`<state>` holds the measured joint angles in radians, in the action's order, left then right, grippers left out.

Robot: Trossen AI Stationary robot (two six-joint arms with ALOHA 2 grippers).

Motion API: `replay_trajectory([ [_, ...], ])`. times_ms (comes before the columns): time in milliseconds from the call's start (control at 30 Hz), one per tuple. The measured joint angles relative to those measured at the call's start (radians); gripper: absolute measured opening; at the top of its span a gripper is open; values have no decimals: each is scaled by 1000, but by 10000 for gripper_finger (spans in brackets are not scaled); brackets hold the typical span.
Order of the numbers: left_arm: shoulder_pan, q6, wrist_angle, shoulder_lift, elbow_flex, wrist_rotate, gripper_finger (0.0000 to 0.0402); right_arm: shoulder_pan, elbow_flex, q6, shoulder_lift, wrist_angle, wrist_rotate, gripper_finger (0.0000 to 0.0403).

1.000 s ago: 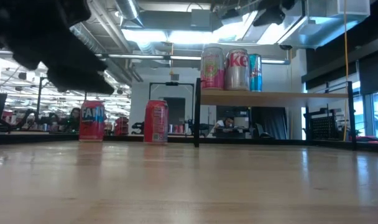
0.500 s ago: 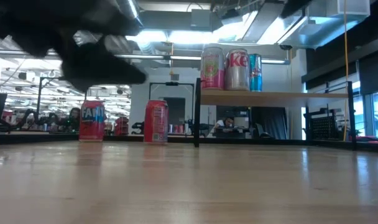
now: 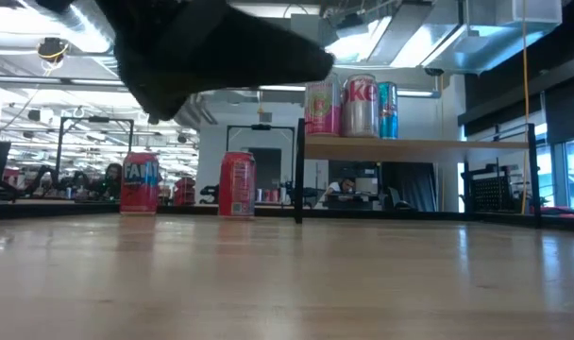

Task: Place canned beverage on shelf
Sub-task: Put the blue soda can on the shelf aligned with the other blue soda can

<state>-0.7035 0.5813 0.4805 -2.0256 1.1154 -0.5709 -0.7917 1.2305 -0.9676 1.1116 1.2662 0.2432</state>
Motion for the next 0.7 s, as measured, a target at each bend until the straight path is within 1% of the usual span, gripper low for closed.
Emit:
replay_trajectory([
  [167, -18, 86, 1, -13, 11, -26, 299, -216, -10, -288, 41, 2, 1, 333],
  [333, -35, 120, 3, -13, 11, -63, 299, -359, -10, -525, 101, 14, 4, 333],
  [433, -43, 128, 5, -13, 11, -86, 299, -410, -10, -618, 144, 16, -2, 333],
  [533, -46, 147, 6, -13, 11, -97, 299, -437, -10, -675, 191, 11, -15, 333],
  [700, -46, 152, 6, -13, 11, -100, 299, -446, -11, -682, 249, -30, -26, 333],
])
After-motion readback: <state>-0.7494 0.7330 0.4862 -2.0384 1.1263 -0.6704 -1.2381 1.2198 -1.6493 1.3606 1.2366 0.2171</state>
